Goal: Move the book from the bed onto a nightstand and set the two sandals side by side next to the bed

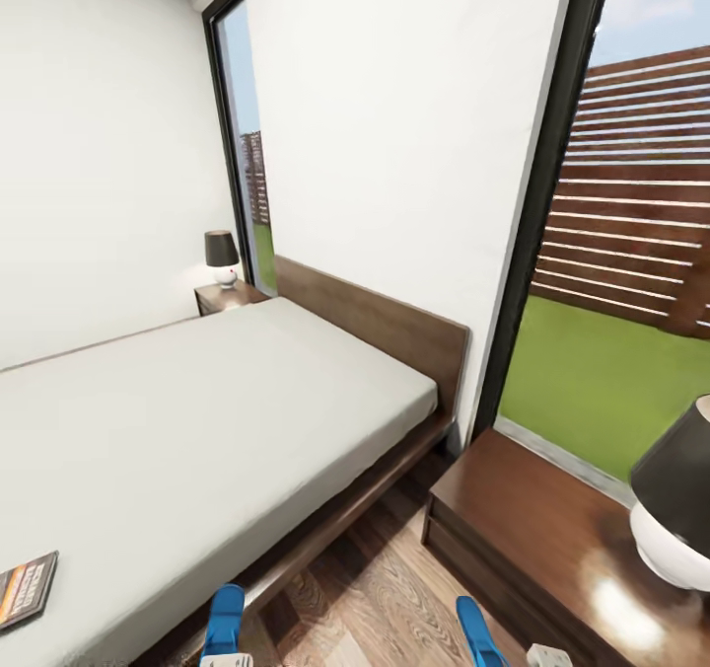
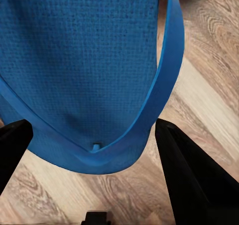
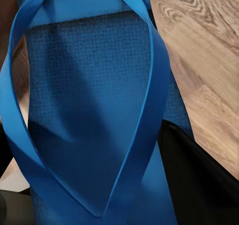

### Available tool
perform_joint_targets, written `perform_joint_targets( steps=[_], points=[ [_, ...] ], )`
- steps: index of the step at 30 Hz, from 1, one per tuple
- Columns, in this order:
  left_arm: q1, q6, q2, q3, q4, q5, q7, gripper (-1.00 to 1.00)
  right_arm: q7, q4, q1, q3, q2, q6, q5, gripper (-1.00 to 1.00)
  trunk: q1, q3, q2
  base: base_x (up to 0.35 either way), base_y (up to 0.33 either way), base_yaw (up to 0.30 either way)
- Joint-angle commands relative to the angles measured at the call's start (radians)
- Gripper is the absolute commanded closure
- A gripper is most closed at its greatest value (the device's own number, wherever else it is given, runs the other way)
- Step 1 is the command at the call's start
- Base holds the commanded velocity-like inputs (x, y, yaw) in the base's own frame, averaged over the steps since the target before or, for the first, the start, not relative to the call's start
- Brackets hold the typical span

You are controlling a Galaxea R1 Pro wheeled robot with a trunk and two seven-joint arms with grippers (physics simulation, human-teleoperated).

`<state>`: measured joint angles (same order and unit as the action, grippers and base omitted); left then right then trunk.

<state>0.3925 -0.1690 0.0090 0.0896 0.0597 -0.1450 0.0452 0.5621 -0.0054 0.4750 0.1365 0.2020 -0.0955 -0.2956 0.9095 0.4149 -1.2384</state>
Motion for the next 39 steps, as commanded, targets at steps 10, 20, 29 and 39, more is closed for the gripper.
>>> perform_joint_targets(
  steps=[10,20,29,39],
  points=[
    [0.002,-0.003,0.0,0.008,-0.001,-0.01,0.003,1.0,0.002,-0.001,0.0,0.006,0.001,-0.007,-0.012,1.0,0.0,0.001,-0.001,0.0,0.0,0.291],
    [0.001,-0.004,0.0,0.007,-0.001,-0.01,0.003,1.0,0.002,-0.001,0.0,0.006,0.001,-0.007,-0.012,1.0,0.0,0.001,-0.001,0.0,0.0,0.291],
    [0.002,-0.003,0.0,0.008,-0.001,-0.01,0.004,1.0,0.002,-0.001,0.0,0.006,0.001,-0.007,-0.012,1.0,0.0,0.001,-0.001,0.0,0.0,0.291],
    [0.001,-0.004,0.0,0.008,-0.001,-0.01,0.004,1.0,0.002,-0.001,0.0,0.006,0.001,-0.007,-0.012,1.0,0.0,0.001,-0.001,0.0,0.0,0.291]
  ],
)
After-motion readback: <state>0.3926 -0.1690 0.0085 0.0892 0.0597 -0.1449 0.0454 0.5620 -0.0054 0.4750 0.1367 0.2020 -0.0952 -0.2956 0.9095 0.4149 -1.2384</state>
